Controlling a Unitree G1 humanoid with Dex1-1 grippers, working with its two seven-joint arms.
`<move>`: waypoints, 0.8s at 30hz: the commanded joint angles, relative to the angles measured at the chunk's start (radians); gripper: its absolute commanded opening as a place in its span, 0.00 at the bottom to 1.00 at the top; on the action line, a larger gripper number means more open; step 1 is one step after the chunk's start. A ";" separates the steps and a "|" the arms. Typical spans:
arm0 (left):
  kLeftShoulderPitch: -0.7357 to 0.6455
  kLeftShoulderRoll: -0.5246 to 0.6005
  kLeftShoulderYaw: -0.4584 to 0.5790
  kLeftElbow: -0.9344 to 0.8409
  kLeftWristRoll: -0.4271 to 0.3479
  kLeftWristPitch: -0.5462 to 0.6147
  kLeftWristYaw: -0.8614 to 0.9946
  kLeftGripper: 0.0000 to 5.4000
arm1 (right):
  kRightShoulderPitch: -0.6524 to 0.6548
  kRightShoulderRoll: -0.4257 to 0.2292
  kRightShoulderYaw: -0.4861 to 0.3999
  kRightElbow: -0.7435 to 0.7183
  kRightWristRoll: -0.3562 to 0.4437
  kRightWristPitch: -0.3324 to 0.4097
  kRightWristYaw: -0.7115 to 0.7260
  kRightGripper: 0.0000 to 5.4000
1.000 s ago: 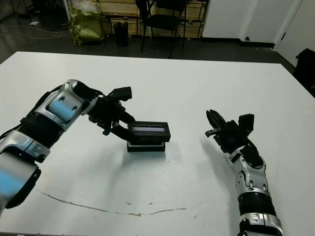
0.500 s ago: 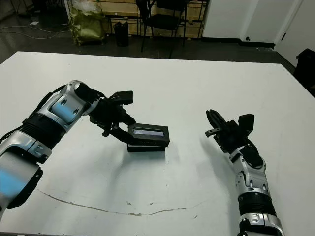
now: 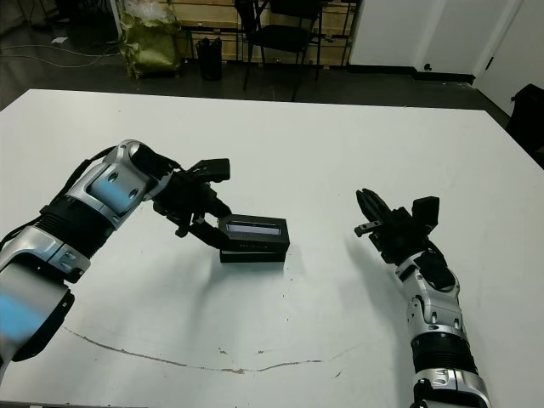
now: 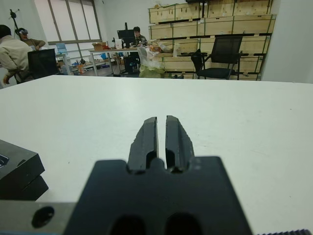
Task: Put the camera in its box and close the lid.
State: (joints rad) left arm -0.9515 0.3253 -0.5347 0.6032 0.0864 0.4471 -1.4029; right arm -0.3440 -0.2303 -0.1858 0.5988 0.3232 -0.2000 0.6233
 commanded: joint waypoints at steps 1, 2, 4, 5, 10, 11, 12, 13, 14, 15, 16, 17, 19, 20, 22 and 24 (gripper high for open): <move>0.014 -0.002 -0.015 0.006 0.021 -0.006 0.007 0.45 | 0.007 -0.003 -0.002 0.014 -0.004 -0.001 0.004 0.00; 0.014 -0.002 -0.015 0.008 0.022 -0.012 0.006 0.45 | 0.007 -0.003 -0.002 0.015 -0.006 -0.004 0.005 0.00; 0.013 -0.005 -0.015 0.017 0.020 -0.009 0.002 0.45 | 0.009 -0.003 -0.002 0.010 -0.007 -0.003 0.001 0.00; 0.012 -0.007 -0.015 0.021 0.019 -0.006 -0.002 0.45 | 0.011 -0.003 -0.001 0.003 -0.008 0.002 -0.003 0.00; 0.016 -0.009 -0.015 0.025 0.022 -0.046 0.001 0.45 | 0.012 -0.001 -0.001 0.008 -0.014 -0.015 -0.006 0.00; 0.014 -0.011 -0.014 0.030 0.020 -0.040 -0.002 0.45 | 0.012 0.000 -0.001 0.010 -0.014 -0.023 -0.004 0.00; 0.012 -0.013 -0.014 0.037 0.018 -0.043 -0.006 0.45 | 0.013 0.000 -0.002 0.008 -0.013 -0.020 -0.004 0.00; 0.011 -0.015 -0.013 0.043 0.017 -0.047 -0.010 0.45 | 0.012 0.001 -0.003 0.006 -0.010 -0.016 -0.003 0.00; 0.010 -0.016 -0.014 0.046 0.018 -0.049 -0.011 0.45 | 0.012 0.001 -0.003 0.005 -0.008 -0.012 -0.003 0.00; 0.009 -0.015 -0.019 0.043 0.026 -0.057 -0.007 0.45 | 0.013 0.000 -0.002 0.002 -0.010 -0.010 -0.005 0.00; 0.009 -0.015 -0.022 0.043 0.031 -0.063 -0.005 0.45 | 0.014 0.001 -0.003 0.000 -0.007 -0.009 -0.004 0.00; 0.009 -0.016 -0.024 0.044 0.033 -0.072 -0.005 0.45 | 0.013 0.001 -0.003 0.002 -0.008 -0.012 -0.003 0.00; 0.009 -0.020 -0.020 0.053 0.032 -0.073 -0.006 0.45 | 0.011 -0.001 -0.003 0.013 -0.011 -0.026 0.001 0.00; 0.008 -0.022 -0.020 0.057 0.032 -0.072 -0.009 0.45 | 0.011 -0.001 -0.002 0.012 -0.014 -0.020 -0.005 0.00; 0.006 -0.025 -0.022 0.065 0.035 -0.077 -0.013 0.45 | 0.013 -0.002 -0.001 0.009 -0.016 -0.015 -0.011 0.00; 0.008 -0.022 -0.029 0.058 0.048 -0.101 -0.004 0.45 | 0.016 -0.001 -0.001 0.001 -0.016 -0.014 -0.012 0.00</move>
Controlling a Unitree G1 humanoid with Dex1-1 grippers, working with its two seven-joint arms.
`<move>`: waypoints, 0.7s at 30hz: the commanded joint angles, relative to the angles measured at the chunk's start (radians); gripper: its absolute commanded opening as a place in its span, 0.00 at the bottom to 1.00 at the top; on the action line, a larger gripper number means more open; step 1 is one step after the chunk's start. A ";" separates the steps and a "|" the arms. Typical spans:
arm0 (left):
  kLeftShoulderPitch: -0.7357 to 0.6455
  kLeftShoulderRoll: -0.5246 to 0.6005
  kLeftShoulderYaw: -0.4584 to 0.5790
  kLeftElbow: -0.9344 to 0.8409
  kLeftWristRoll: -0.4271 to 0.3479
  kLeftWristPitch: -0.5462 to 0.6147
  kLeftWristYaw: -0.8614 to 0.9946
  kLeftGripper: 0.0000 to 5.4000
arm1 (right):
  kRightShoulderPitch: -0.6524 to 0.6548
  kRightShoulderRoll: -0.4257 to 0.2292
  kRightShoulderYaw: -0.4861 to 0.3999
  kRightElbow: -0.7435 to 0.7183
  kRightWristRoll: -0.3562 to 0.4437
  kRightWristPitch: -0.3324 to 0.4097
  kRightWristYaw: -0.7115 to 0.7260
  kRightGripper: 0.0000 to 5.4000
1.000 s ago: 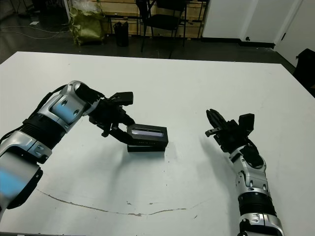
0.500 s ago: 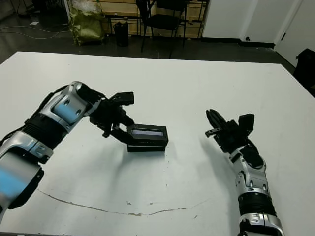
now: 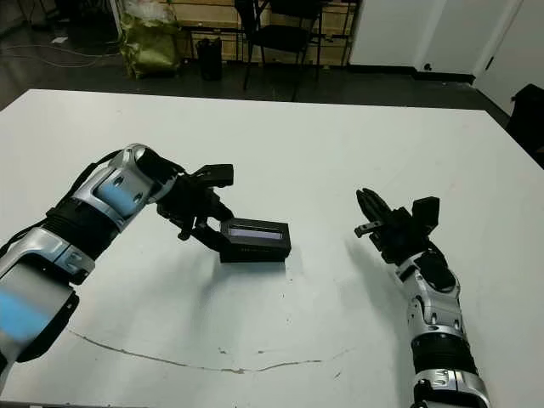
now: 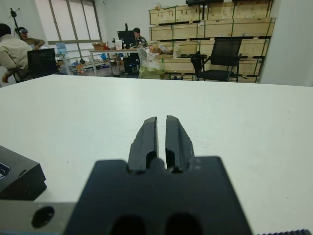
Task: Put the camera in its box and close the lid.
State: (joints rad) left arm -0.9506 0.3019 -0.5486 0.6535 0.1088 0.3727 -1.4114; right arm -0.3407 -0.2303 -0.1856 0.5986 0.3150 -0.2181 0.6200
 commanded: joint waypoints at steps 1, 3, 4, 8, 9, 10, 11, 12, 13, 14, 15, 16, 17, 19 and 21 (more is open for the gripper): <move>0.007 0.001 -0.015 0.008 0.027 -0.028 0.003 0.45 | 0.014 -0.001 0.000 -0.004 -0.008 0.008 -0.010 0.00; 0.008 0.002 -0.013 0.008 0.025 -0.014 0.000 0.45 | 0.017 -0.003 0.001 -0.013 -0.010 0.019 -0.018 0.00; 0.009 0.003 -0.013 0.006 0.025 -0.010 -0.001 0.45 | 0.017 -0.002 0.000 -0.013 -0.007 0.019 -0.016 0.00; 0.010 0.005 -0.021 0.009 0.027 0.015 -0.015 0.45 | 0.013 0.000 -0.002 0.006 -0.001 -0.007 0.003 0.00; 0.011 0.005 -0.023 0.009 0.028 0.014 -0.015 0.45 | 0.013 -0.001 -0.001 0.006 -0.005 -0.008 0.001 0.00; 0.014 0.006 -0.024 0.008 0.030 0.005 -0.012 0.45 | 0.013 -0.001 -0.001 0.007 -0.008 -0.008 -0.002 0.00; 0.016 0.006 -0.025 0.009 0.032 0.000 -0.009 0.45 | 0.014 -0.002 0.000 0.006 -0.010 -0.008 -0.003 0.00; 0.020 0.008 -0.026 0.009 0.037 -0.016 -0.005 0.45 | 0.014 -0.001 0.000 0.007 -0.010 -0.011 -0.003 0.00; 0.023 0.010 -0.027 0.011 0.040 -0.027 -0.001 0.45 | 0.015 -0.001 -0.002 0.005 -0.007 -0.007 -0.003 0.00; 0.025 0.010 -0.028 0.016 0.043 -0.040 0.000 0.45 | 0.015 0.000 -0.002 0.005 -0.005 -0.007 -0.003 0.00; 0.027 0.011 -0.029 0.021 0.047 -0.052 0.003 0.45 | 0.017 0.000 -0.002 0.000 -0.007 -0.001 -0.009 0.00; 0.028 0.011 -0.031 0.026 0.052 -0.058 0.005 0.45 | 0.019 -0.001 -0.001 -0.005 -0.009 0.005 -0.013 0.00; 0.027 0.010 -0.032 0.033 0.054 -0.055 0.005 0.45 | 0.021 -0.003 0.002 -0.010 -0.013 0.008 -0.017 0.00; 0.027 0.012 -0.033 0.040 0.057 -0.046 0.005 0.45 | 0.025 -0.005 0.006 -0.019 -0.023 0.004 -0.028 0.00; 0.028 0.018 -0.033 0.041 0.057 -0.039 0.002 0.45 | 0.025 -0.002 0.004 -0.014 -0.020 -0.009 -0.021 0.00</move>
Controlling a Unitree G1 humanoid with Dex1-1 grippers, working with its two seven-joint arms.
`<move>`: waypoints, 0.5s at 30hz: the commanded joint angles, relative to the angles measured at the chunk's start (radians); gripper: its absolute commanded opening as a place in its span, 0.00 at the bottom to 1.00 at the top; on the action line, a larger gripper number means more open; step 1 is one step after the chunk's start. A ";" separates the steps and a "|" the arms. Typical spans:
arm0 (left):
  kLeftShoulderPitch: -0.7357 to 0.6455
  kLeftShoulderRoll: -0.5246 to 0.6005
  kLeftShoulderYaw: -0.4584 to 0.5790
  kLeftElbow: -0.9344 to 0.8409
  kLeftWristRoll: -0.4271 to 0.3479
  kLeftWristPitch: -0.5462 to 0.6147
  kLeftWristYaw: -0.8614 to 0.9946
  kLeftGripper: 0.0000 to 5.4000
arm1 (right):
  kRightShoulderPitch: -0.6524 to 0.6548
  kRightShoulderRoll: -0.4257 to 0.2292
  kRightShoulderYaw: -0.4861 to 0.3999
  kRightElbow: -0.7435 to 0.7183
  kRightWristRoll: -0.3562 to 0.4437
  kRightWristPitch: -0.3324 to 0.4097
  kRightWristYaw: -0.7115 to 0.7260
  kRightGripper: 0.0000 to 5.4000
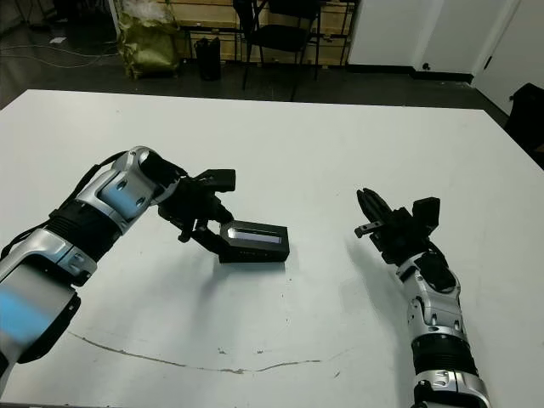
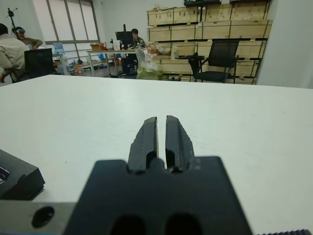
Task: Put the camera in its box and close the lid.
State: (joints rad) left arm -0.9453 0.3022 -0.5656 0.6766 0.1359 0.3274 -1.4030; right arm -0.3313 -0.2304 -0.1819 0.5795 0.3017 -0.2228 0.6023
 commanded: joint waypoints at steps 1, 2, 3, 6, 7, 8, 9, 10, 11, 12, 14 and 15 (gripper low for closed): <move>0.025 0.022 -0.017 0.020 0.032 -0.006 -0.007 0.45 | 0.014 -0.002 -0.002 0.008 -0.002 -0.005 0.003 0.00; 0.029 0.026 -0.016 0.022 0.033 -0.017 -0.005 0.45 | 0.012 -0.001 -0.005 0.013 0.005 -0.007 0.012 0.00; 0.034 0.029 -0.014 0.024 0.033 -0.027 -0.003 0.45 | 0.010 0.000 -0.007 0.019 0.010 -0.009 0.020 0.00; 0.045 0.033 -0.006 0.044 0.027 -0.031 -0.006 0.44 | 0.013 0.000 -0.007 0.002 0.012 0.015 0.012 0.00; 0.047 0.031 -0.001 0.056 0.020 -0.016 -0.013 0.44 | 0.015 -0.002 -0.005 -0.004 0.009 0.018 0.008 0.00; 0.048 0.028 0.003 0.070 0.015 0.006 -0.019 0.44 | 0.017 -0.003 -0.003 -0.007 0.008 0.017 0.007 0.00; 0.048 0.025 0.002 0.082 0.015 0.030 -0.019 0.44 | 0.018 -0.003 -0.003 -0.013 0.008 0.019 0.005 0.00; 0.050 0.023 0.001 0.092 0.017 0.035 -0.017 0.44 | 0.019 -0.003 -0.003 -0.019 0.010 0.025 0.004 0.00; 0.058 0.027 -0.002 0.091 0.023 0.013 -0.007 0.44 | 0.022 -0.003 -0.002 -0.027 0.009 0.033 -0.002 0.00; 0.067 0.034 -0.008 0.083 0.033 -0.031 0.004 0.44 | 0.025 -0.003 0.000 -0.034 0.002 0.033 -0.010 0.00; 0.085 0.042 -0.004 0.077 0.038 -0.054 0.023 0.44 | 0.028 -0.003 0.001 -0.043 0.005 0.038 -0.010 0.00; 0.093 0.043 0.003 0.077 0.032 -0.047 0.029 0.44 | 0.029 -0.002 0.000 -0.046 0.009 0.041 -0.008 0.00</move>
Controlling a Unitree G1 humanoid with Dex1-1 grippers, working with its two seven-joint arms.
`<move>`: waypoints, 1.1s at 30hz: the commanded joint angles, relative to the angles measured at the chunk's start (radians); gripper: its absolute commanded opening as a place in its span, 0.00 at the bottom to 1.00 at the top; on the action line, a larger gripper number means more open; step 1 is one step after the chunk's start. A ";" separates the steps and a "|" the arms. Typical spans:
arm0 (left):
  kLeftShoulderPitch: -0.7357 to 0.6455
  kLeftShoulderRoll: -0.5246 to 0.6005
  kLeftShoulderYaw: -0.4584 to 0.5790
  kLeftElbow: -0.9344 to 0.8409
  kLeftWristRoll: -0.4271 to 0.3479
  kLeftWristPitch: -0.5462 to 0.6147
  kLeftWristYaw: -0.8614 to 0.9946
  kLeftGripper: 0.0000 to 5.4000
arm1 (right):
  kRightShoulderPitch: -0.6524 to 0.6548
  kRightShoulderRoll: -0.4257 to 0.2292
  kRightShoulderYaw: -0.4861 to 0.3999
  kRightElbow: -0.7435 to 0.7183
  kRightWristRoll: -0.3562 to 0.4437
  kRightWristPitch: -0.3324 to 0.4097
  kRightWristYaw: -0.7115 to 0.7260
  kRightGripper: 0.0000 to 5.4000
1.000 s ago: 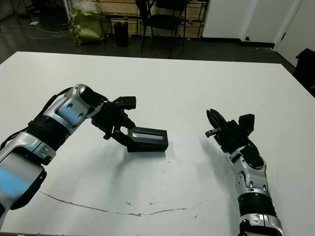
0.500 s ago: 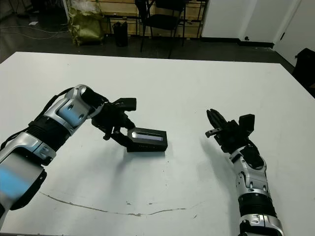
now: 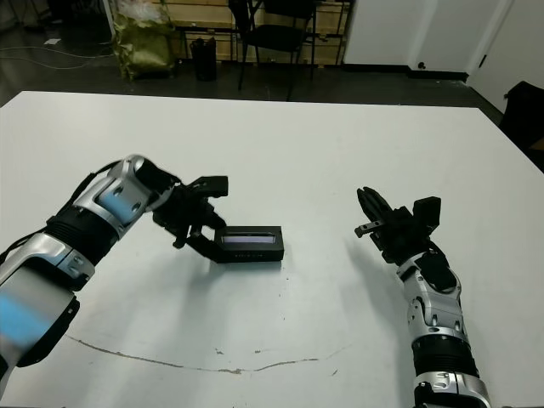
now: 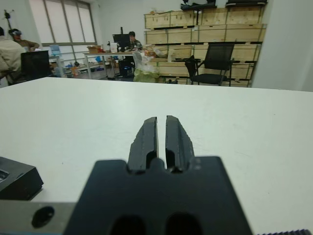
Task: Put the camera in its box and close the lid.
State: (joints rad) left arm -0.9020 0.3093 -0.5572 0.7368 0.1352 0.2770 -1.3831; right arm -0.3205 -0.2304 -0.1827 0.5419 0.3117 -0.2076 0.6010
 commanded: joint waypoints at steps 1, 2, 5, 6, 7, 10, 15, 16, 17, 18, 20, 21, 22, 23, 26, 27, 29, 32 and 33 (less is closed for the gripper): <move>0.060 0.038 0.002 0.018 0.029 0.000 0.017 0.44 | 0.019 -0.003 0.002 -0.012 -0.006 0.025 -0.011 0.00; 0.071 0.043 0.005 0.011 0.030 -0.004 0.026 0.44 | 0.020 -0.004 0.003 -0.013 -0.008 0.022 -0.012 0.00; 0.102 0.066 0.003 -0.005 0.047 -0.089 0.048 0.51 | 0.021 -0.004 0.001 -0.015 -0.004 0.025 -0.011 0.00; 0.110 0.072 0.002 -0.005 0.052 -0.114 0.055 0.55 | 0.022 -0.004 0.000 -0.020 0.000 0.034 -0.010 0.00; 0.120 0.079 0.003 -0.009 0.056 -0.132 0.066 0.60 | 0.024 -0.003 -0.001 -0.025 0.006 0.040 -0.009 0.00; 0.140 0.092 0.008 -0.025 0.059 -0.093 0.088 0.74 | 0.025 -0.005 0.000 -0.035 0.004 0.047 -0.011 0.00; 0.184 0.134 0.017 -0.081 0.049 -0.174 0.090 0.95 | 0.034 -0.006 0.010 -0.070 -0.014 0.075 -0.039 0.00; 0.188 0.139 0.021 -0.088 0.046 -0.174 0.087 0.99 | 0.035 -0.007 0.012 -0.071 -0.017 0.071 -0.041 0.00; 0.192 0.145 0.026 -0.105 0.045 -0.159 0.091 1.00 | 0.035 -0.007 0.012 -0.071 -0.018 0.069 -0.041 0.00; 0.194 0.152 0.033 -0.120 0.043 -0.156 0.094 1.00 | 0.035 -0.006 0.012 -0.072 -0.017 0.069 -0.040 0.00; 0.197 0.160 0.071 -0.142 0.014 -0.124 0.095 1.00 | 0.035 -0.006 0.011 -0.070 -0.016 0.068 -0.038 0.00; 0.196 0.156 0.098 -0.140 -0.014 -0.079 0.088 1.00 | 0.034 -0.006 0.011 -0.068 -0.018 0.064 -0.037 0.00; 0.197 0.157 0.129 -0.153 -0.042 -0.034 0.088 1.00 | 0.033 -0.005 0.011 -0.065 -0.018 0.061 -0.037 0.00; 0.202 0.164 0.153 -0.171 -0.059 -0.022 0.095 1.00 | 0.033 -0.005 0.010 -0.064 -0.018 0.061 -0.038 0.00; 0.231 0.187 0.264 -0.242 -0.139 -0.024 0.135 1.00 | 0.032 -0.002 0.007 -0.069 -0.004 0.071 -0.029 0.00; 0.245 0.186 0.315 -0.265 -0.179 -0.012 0.155 1.00 | 0.036 0.000 0.009 -0.085 -0.005 0.083 -0.037 0.00; 0.289 0.165 0.441 -0.344 -0.285 0.078 0.233 1.00 | 0.048 0.007 0.015 -0.127 -0.007 0.103 -0.055 0.00; 0.382 0.103 0.607 -0.490 -0.424 0.181 0.400 1.00 | 0.073 0.026 0.029 -0.214 -0.015 0.147 -0.103 0.00; 0.421 0.064 0.664 -0.549 -0.467 0.208 0.485 1.00 | 0.086 0.039 0.037 -0.255 -0.021 0.159 -0.131 0.00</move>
State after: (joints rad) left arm -0.5429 0.4178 0.0550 0.2366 -0.2959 0.4423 -0.9759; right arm -0.2646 -0.2060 -0.1565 0.3206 0.2998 -0.0810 0.4979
